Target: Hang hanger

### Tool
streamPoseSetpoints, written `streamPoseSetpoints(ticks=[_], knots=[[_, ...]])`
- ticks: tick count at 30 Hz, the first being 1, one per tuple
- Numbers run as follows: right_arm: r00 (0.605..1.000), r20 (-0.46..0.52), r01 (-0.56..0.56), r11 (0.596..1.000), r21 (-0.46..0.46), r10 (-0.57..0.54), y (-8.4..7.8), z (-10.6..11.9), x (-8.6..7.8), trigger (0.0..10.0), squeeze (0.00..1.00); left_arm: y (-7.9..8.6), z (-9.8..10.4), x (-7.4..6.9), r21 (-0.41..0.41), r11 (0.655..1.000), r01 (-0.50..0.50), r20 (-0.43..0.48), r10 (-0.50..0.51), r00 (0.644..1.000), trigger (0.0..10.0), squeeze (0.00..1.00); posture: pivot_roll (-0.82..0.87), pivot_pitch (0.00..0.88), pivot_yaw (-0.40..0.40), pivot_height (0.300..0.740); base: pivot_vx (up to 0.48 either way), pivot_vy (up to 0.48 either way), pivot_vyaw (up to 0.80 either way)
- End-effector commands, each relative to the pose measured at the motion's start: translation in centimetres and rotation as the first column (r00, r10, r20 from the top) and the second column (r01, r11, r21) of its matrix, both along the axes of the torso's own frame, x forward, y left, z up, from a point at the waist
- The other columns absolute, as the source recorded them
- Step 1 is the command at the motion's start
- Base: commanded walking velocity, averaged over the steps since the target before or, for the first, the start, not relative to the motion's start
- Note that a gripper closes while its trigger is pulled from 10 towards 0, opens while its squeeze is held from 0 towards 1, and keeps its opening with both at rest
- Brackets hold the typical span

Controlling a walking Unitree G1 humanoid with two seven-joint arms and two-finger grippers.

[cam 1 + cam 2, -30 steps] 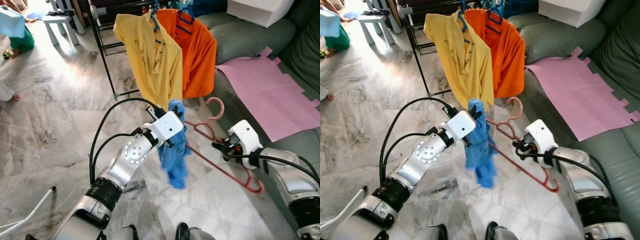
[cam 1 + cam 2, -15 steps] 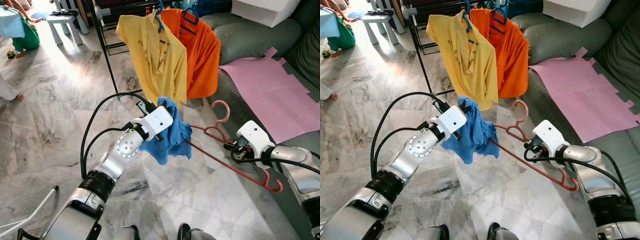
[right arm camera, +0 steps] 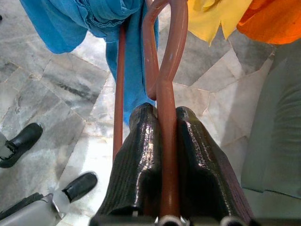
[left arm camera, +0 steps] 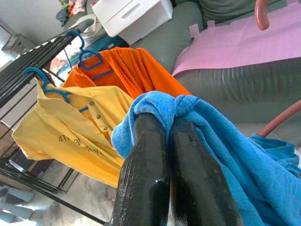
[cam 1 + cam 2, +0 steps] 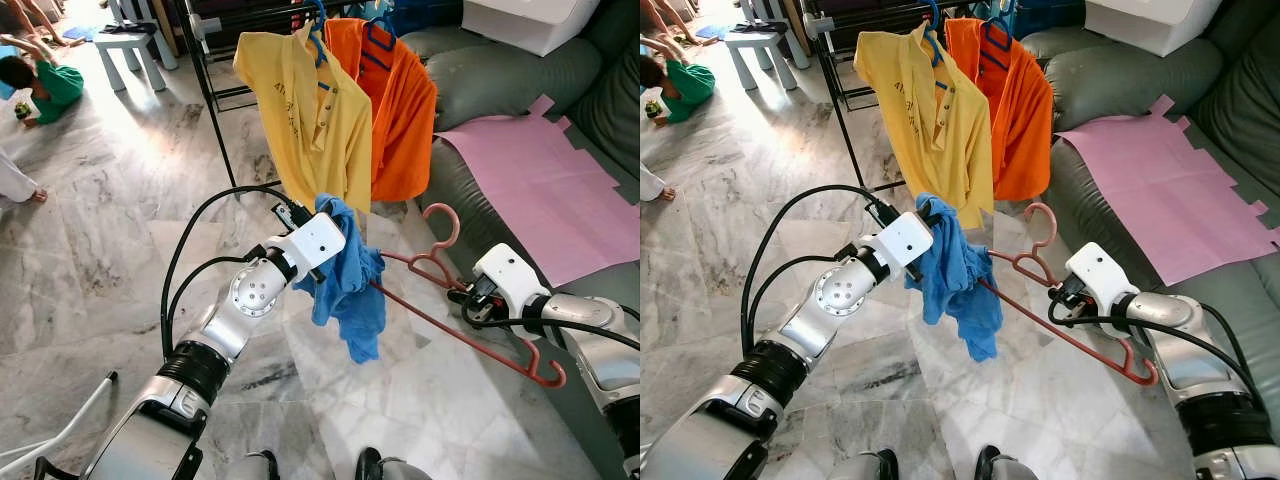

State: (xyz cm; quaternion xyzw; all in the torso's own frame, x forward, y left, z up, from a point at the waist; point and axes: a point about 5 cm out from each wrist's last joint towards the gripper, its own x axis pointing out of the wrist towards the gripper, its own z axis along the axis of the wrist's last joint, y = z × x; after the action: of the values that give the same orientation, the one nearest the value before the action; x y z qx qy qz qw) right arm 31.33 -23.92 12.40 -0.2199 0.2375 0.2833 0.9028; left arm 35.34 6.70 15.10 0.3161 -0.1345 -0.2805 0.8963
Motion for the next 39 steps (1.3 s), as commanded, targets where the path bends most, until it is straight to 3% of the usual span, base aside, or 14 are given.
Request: streamPoseSetpoints(ticks=[1, 10, 11, 12, 14, 15, 16, 17, 18, 22, 28, 32, 36, 39], knots=[[0.999, 0.039, -0.017, 1.000, 0.004, 0.016, 0.0, 0.9, 0.1, 10.0, 0.00, 0.2, 0.2, 0.1, -0.006, 1.000, -0.006, 0.008, 0.006, 1.000, 10.0, 0.00, -0.12, 0.113, 0.028, 0.740, 0.000, 0.000, 0.00], [0.999, 0.039, -0.017, 1.000, 0.004, 0.016, 0.0, 0.9, 0.1, 10.0, 0.00, 0.2, 0.2, 0.1, -0.006, 1.000, -0.006, 0.008, 0.006, 1.000, 10.0, 0.00, -0.12, 0.113, 0.028, 0.740, 0.000, 0.000, 0.00], [0.990, 0.113, 0.075, 0.989, 0.130, -0.090, 1.2, 1.1, 1.9, 10.0, 0.00, 2.3, -0.7, 0.9, -0.155, 0.971, -0.183, -0.067, 0.174, 0.982, 10.0, 0.00, -0.12, 0.061, -0.009, 0.740, 0.000, 0.000, 0.00], [0.975, 0.141, 0.137, 0.967, 0.216, -0.169, 2.3, 1.0, 3.2, 10.0, 0.00, 3.7, -1.4, 1.3, -0.243, 0.918, -0.313, -0.136, 0.287, 0.948, 10.0, 0.00, -0.12, 0.058, -0.006, 0.740, 0.000, 0.000, 0.00], [0.975, 0.141, 0.137, 0.967, 0.216, -0.169, 2.3, 1.0, 3.2, 10.0, 0.00, 3.7, -1.4, 1.3, -0.243, 0.918, -0.313, -0.136, 0.287, 0.948, 10.0, 0.00, -0.12, 0.058, -0.006, 0.740, 0.000, 0.000, 0.00], [0.948, 0.162, 0.219, 0.931, 0.292, -0.274, 4.9, 0.0, 4.5, 10.0, 0.00, 6.3, -3.1, 1.5, -0.336, 0.796, -0.504, -0.292, 0.421, 0.859, 10.0, 0.00, -0.11, 0.052, -0.010, 0.740, 0.000, 0.000, 0.00], [0.948, 0.162, 0.219, 0.931, 0.292, -0.274, 4.9, 0.0, 4.5, 10.0, 0.00, 6.3, -3.1, 1.5, -0.336, 0.796, -0.504, -0.292, 0.421, 0.859, 10.0, 0.00, -0.11, 0.052, -0.010, 0.740, 0.000, 0.000, 0.00], [0.950, 0.159, 0.215, 0.933, 0.288, -0.268, 6.6, -1.0, 4.5, 10.0, 0.00, 7.5, -4.0, 1.4, -0.346, 0.747, -0.567, -0.359, 0.453, 0.816, 10.0, 0.00, -0.10, 0.049, -0.016, 0.740, 0.000, 0.000, 0.00], [0.952, 0.157, 0.211, 0.934, 0.288, -0.263, 7.0, -1.2, 4.5, 10.0, 0.00, 7.9, -4.3, 1.3, -0.345, 0.732, -0.587, -0.378, 0.464, 0.801, 10.0, 0.00, -0.10, 0.049, -0.016, 0.740, 0.000, 0.000, 0.00], [0.960, 0.126, 0.206, 0.937, 0.281, -0.249, 8.3, -2.4, 4.3, 10.0, 0.00, 9.1, -5.2, 1.0, -0.337, 0.695, -0.635, -0.413, 0.497, 0.763, 10.0, 0.00, -0.09, 0.041, -0.030, 0.740, 0.000, 0.000, 0.00], [0.965, 0.066, 0.227, 0.934, 0.276, -0.254, 9.0, -4.0, 4.1, 10.0, 0.00, 9.5, -6.8, 0.3, -0.290, 0.690, -0.663, -0.441, 0.518, 0.733, 10.0, 0.00, -0.09, 0.034, -0.041, 0.740, 0.000, 0.000, 0.00], [0.971, -0.011, 0.233, 0.938, 0.258, -0.239, 8.9, -5.2, 3.6, 10.0, 0.00, 8.6, -7.0, 0.1, -0.280, 0.732, -0.622, -0.421, 0.488, 0.764, 10.0, 0.00, -0.09, 0.037, -0.044, 0.740, 0.000, 0.000, 0.00], [0.990, -0.140, 0.042, 0.962, 0.269, -0.004, 9.9, -6.3, 2.1, 10.0, 0.00, 7.6, -6.7, 0.1, -0.248, 0.788, -0.564, -0.367, 0.462, 0.807, 10.0, 0.00, -0.09, 0.037, -0.041, 0.740, 0.000, 0.000, 0.00], [0.985, -0.157, -0.036, 0.967, 0.252, 0.077, 10.1, -6.5, 1.7, 10.0, 0.00, 7.4, -6.5, 0.2, -0.252, 0.795, -0.552, -0.361, 0.452, 0.816, 10.0, 0.00, -0.09, 0.038, -0.041, 0.740, 0.000, 0.000, 0.00]])
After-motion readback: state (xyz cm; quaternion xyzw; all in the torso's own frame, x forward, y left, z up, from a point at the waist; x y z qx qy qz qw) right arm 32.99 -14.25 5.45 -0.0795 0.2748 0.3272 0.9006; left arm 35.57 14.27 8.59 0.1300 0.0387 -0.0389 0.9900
